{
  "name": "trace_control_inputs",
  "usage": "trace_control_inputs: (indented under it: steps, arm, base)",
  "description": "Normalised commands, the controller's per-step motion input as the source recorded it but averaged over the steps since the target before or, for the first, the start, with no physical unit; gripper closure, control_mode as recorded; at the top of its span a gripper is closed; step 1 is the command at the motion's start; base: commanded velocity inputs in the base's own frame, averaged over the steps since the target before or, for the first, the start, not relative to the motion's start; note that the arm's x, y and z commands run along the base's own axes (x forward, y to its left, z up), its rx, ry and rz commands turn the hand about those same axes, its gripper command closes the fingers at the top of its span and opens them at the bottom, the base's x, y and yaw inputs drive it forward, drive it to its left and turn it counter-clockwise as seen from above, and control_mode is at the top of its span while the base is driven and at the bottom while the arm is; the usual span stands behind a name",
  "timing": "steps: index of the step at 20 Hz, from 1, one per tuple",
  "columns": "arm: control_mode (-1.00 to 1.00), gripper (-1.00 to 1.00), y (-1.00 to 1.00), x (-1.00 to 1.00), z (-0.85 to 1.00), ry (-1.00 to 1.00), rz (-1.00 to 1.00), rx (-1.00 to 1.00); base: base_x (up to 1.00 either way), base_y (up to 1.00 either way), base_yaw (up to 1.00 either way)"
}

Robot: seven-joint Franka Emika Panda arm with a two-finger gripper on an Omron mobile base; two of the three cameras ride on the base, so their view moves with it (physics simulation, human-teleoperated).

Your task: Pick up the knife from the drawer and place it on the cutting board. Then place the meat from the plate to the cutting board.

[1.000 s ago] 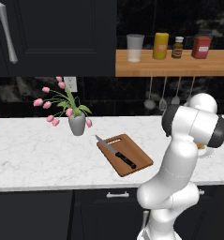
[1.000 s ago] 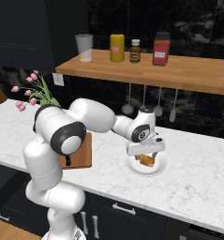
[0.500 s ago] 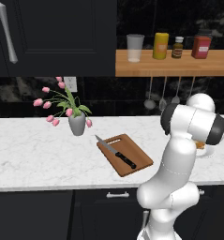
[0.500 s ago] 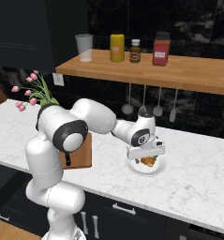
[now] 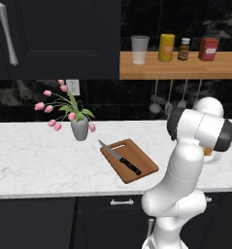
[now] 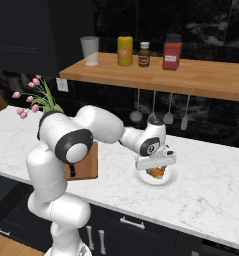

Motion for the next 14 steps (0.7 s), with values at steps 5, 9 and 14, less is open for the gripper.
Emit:
trace_control_inputs:
  steps: [5,9,14]
  arm:
    - [-1.0,1.0,0.08,-0.3,0.16,-0.1,0.0,0.0]
    - [-1.0,1.0,0.21,-0.58,0.38,-0.16,0.0,0.0]
    - [-1.0,1.0,0.66,-0.31,0.43,-0.15,0.0,-0.01]
  base:
    - [0.0,0.0,0.0]
    - [0.0,0.0,0.0]
    - [0.0,0.0,0.0]
